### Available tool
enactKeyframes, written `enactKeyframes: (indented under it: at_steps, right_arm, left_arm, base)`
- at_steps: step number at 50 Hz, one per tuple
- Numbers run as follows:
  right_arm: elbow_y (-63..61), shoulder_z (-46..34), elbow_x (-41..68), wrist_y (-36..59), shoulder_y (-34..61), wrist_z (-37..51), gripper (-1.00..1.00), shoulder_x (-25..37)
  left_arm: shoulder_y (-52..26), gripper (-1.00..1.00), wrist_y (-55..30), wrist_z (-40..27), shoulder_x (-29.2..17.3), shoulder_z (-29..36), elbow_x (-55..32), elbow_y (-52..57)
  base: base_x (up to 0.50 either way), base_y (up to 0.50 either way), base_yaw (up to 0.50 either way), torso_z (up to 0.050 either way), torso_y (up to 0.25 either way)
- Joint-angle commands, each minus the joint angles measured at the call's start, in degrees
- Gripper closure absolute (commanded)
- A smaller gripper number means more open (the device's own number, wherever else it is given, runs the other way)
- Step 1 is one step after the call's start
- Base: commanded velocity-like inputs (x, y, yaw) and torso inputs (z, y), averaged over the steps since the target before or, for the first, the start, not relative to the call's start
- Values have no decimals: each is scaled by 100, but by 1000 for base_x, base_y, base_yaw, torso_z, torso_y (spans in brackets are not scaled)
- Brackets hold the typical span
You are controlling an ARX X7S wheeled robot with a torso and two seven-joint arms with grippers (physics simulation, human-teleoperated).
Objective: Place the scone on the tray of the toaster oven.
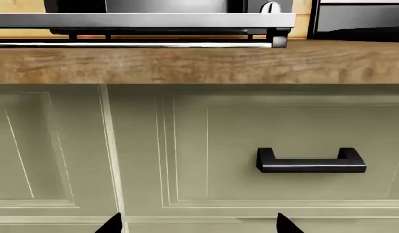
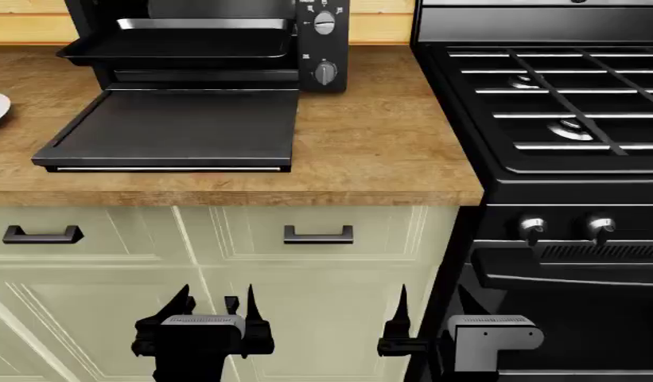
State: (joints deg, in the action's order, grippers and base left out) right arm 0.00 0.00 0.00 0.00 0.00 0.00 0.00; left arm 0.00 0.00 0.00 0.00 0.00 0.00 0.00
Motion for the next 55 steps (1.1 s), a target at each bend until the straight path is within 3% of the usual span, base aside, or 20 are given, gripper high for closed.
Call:
enactKeyframes:
  at_steps: [1,18,55]
  right_arm:
    - [-9,-108,73,73,26,156,-100,81]
    - [26,-404,241,16,30,414,-100,349]
    - [45,-676,504,-32,31,715,-100,593]
  left_arm:
    - [-20,-100,37,-94,-101,70,-114,-48]
    - [-125,-100,133,-398,-325,418,-266,-265]
    - [-234,-100,147,-678,-551,745,-514,-398]
  base:
    - [0,0,0,0,0]
    - [0,38,0,0,0]
    - [0,240,0,0,0]
